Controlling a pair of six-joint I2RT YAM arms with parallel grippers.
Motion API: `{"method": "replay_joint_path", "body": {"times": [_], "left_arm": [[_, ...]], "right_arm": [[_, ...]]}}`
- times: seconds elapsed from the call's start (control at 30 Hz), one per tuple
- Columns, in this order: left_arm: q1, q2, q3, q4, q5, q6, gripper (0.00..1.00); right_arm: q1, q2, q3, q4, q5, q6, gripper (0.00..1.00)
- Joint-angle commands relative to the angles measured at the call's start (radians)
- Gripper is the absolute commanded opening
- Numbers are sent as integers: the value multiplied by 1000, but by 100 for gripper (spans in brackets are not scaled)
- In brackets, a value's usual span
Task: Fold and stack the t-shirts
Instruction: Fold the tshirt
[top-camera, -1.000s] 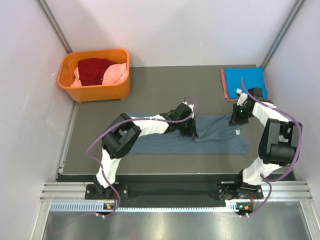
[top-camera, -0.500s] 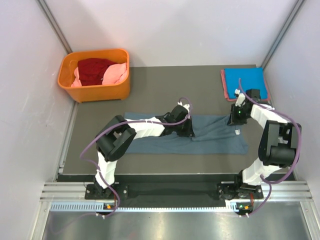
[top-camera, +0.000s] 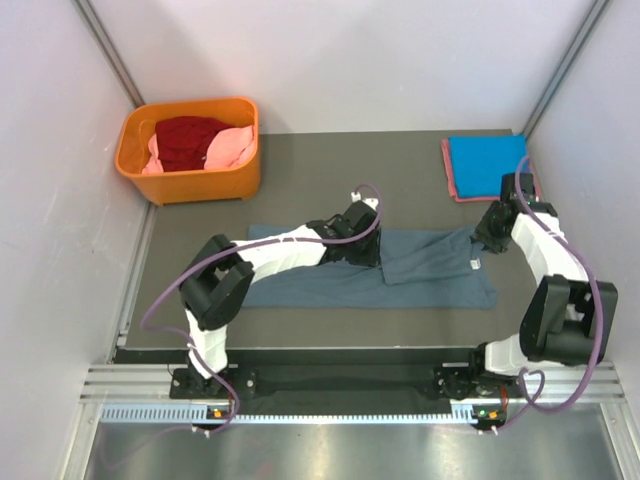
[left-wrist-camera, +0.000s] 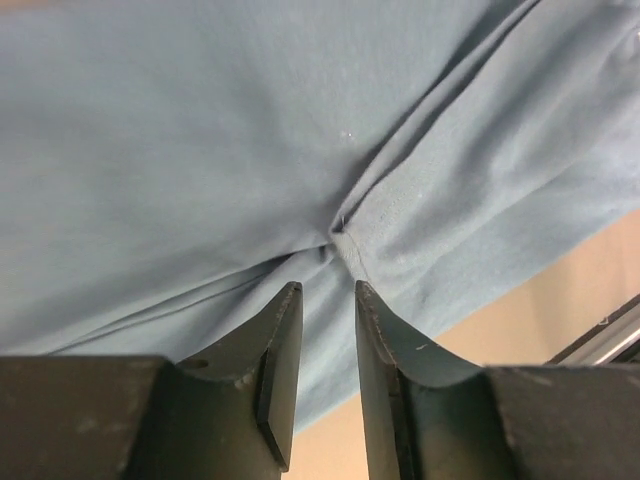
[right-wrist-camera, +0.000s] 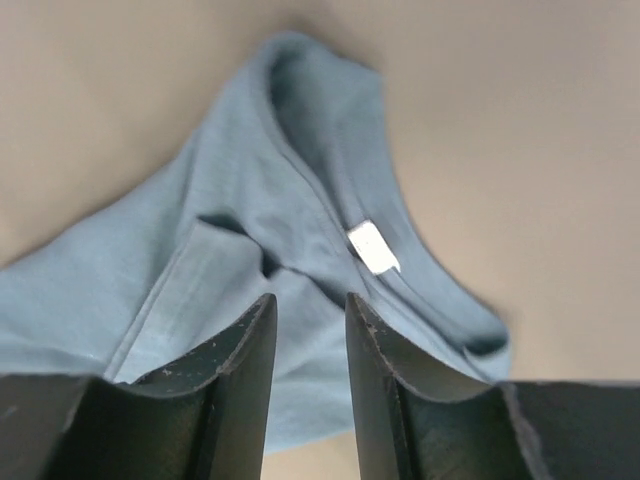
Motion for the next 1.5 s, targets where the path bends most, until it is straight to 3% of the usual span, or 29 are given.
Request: {"method": "replay_joint_path", "body": {"times": [0.0, 0.37, 0.73, 1.27, 1.37, 1.4, 1.47], "left_arm": [[22, -102, 35, -63, -51, 75, 33], [212, 33, 136, -126, 206, 146, 33], [318, 149, 133, -115, 233, 159, 33], [332, 217, 144, -115, 218, 161, 32], [332, 220, 138, -111, 215, 158, 32], [332, 220, 136, -109, 216, 156, 32], [332, 222, 132, -103, 215, 156, 32]], "right_arm": [[-2, -72, -53, -50, 78, 158, 35], [-4, -96, -257, 123, 44, 187, 37], [-2, -129, -277, 166, 35, 209, 36], [-2, -99, -352, 224, 49, 250, 33], [-2, -109, -364, 226, 67, 265, 26], [-2, -126, -370, 238, 67, 265, 12], [-2, -146, -389, 252, 78, 267, 0]]}}
